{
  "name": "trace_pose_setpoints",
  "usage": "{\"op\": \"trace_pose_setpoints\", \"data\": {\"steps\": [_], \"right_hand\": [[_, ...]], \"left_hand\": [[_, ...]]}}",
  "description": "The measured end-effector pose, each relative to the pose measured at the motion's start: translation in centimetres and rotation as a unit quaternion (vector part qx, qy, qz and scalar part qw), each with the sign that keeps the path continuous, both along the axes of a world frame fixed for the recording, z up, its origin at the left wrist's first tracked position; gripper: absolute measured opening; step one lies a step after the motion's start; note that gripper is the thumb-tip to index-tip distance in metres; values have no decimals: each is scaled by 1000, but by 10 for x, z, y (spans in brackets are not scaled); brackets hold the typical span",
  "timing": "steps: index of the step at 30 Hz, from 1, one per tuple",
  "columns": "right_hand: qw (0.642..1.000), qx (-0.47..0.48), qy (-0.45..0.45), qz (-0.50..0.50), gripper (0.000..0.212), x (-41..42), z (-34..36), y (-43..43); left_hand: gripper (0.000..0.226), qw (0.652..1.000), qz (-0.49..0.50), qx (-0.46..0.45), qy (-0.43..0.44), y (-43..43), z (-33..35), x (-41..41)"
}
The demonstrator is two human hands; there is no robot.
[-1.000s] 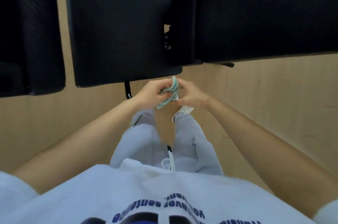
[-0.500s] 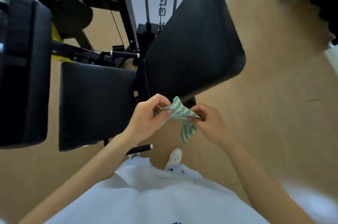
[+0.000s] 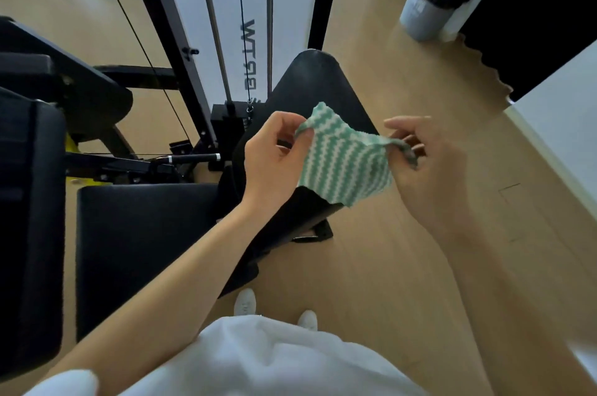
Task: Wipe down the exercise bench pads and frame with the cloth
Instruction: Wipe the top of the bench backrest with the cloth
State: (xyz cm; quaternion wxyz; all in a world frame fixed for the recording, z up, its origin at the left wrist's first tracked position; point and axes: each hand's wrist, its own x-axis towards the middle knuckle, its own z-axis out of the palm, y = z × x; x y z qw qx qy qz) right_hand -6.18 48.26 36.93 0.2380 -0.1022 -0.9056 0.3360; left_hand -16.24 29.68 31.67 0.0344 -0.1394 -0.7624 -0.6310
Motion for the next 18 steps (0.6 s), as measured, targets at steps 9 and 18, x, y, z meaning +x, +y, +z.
{"op": "trace_pose_setpoints", "data": {"steps": [9,18], "right_hand": [[977,112,-12,-182,39,-26,-63,-48],[969,67,22,-235,34,2,-67,-59]], "left_hand": [[45,982,-77,-65,162,24,-93,45],[69,931,-176,-177,265,47,-125,24]]}}
